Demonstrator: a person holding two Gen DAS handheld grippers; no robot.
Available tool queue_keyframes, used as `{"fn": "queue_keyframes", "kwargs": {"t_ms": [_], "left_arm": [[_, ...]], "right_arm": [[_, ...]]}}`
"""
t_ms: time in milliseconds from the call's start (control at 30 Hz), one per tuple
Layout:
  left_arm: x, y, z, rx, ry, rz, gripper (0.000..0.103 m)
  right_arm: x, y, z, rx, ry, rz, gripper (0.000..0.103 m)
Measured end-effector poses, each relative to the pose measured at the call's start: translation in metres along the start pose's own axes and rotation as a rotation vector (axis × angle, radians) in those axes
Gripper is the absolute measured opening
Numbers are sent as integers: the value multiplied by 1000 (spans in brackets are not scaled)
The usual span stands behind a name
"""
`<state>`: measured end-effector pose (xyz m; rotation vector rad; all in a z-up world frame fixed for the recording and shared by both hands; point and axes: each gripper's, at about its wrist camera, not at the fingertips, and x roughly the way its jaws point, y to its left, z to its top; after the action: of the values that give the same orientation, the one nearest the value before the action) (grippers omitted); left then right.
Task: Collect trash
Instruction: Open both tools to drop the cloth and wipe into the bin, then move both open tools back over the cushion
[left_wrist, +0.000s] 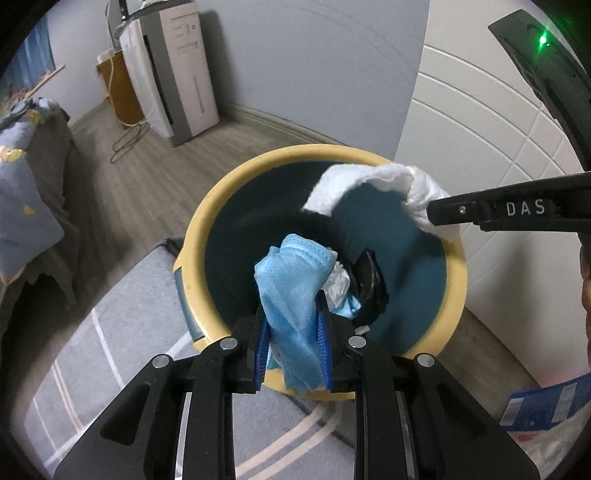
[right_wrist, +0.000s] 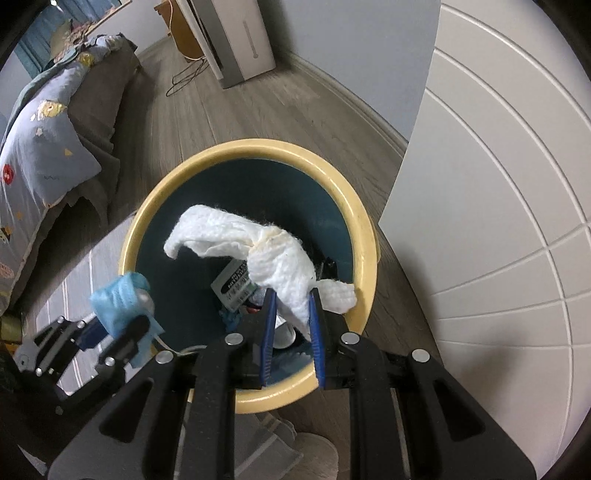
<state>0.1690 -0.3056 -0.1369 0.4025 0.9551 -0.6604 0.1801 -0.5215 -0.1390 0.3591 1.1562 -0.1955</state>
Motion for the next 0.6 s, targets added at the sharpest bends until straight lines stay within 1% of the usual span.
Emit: {"fn": "queue_keyframes", "kwargs": {"t_ms": [333,367,467,500,533,600], "left_arm": [[4,12,2,-38,-17,-27,25],[3,13,0,-40,-17,-30,27],[0,15,-1,-45,-25,-17,40],[-2,17,-1,-50,-29,-10,48],[-3,17,-1,-56,-34,-9,54],[-8,19,-2,-65,-46,1,60]], "right_arm": [[12,0,3,0,28,-19,17],[12,1,3,-2,29,-17,17],[13,2,4,-10,32,-12,20],[13,1,4,-11,33,-14,22],[12,0,5,-9,33,-16,24],[11,-1,5,-2,29,-19,34]]}}
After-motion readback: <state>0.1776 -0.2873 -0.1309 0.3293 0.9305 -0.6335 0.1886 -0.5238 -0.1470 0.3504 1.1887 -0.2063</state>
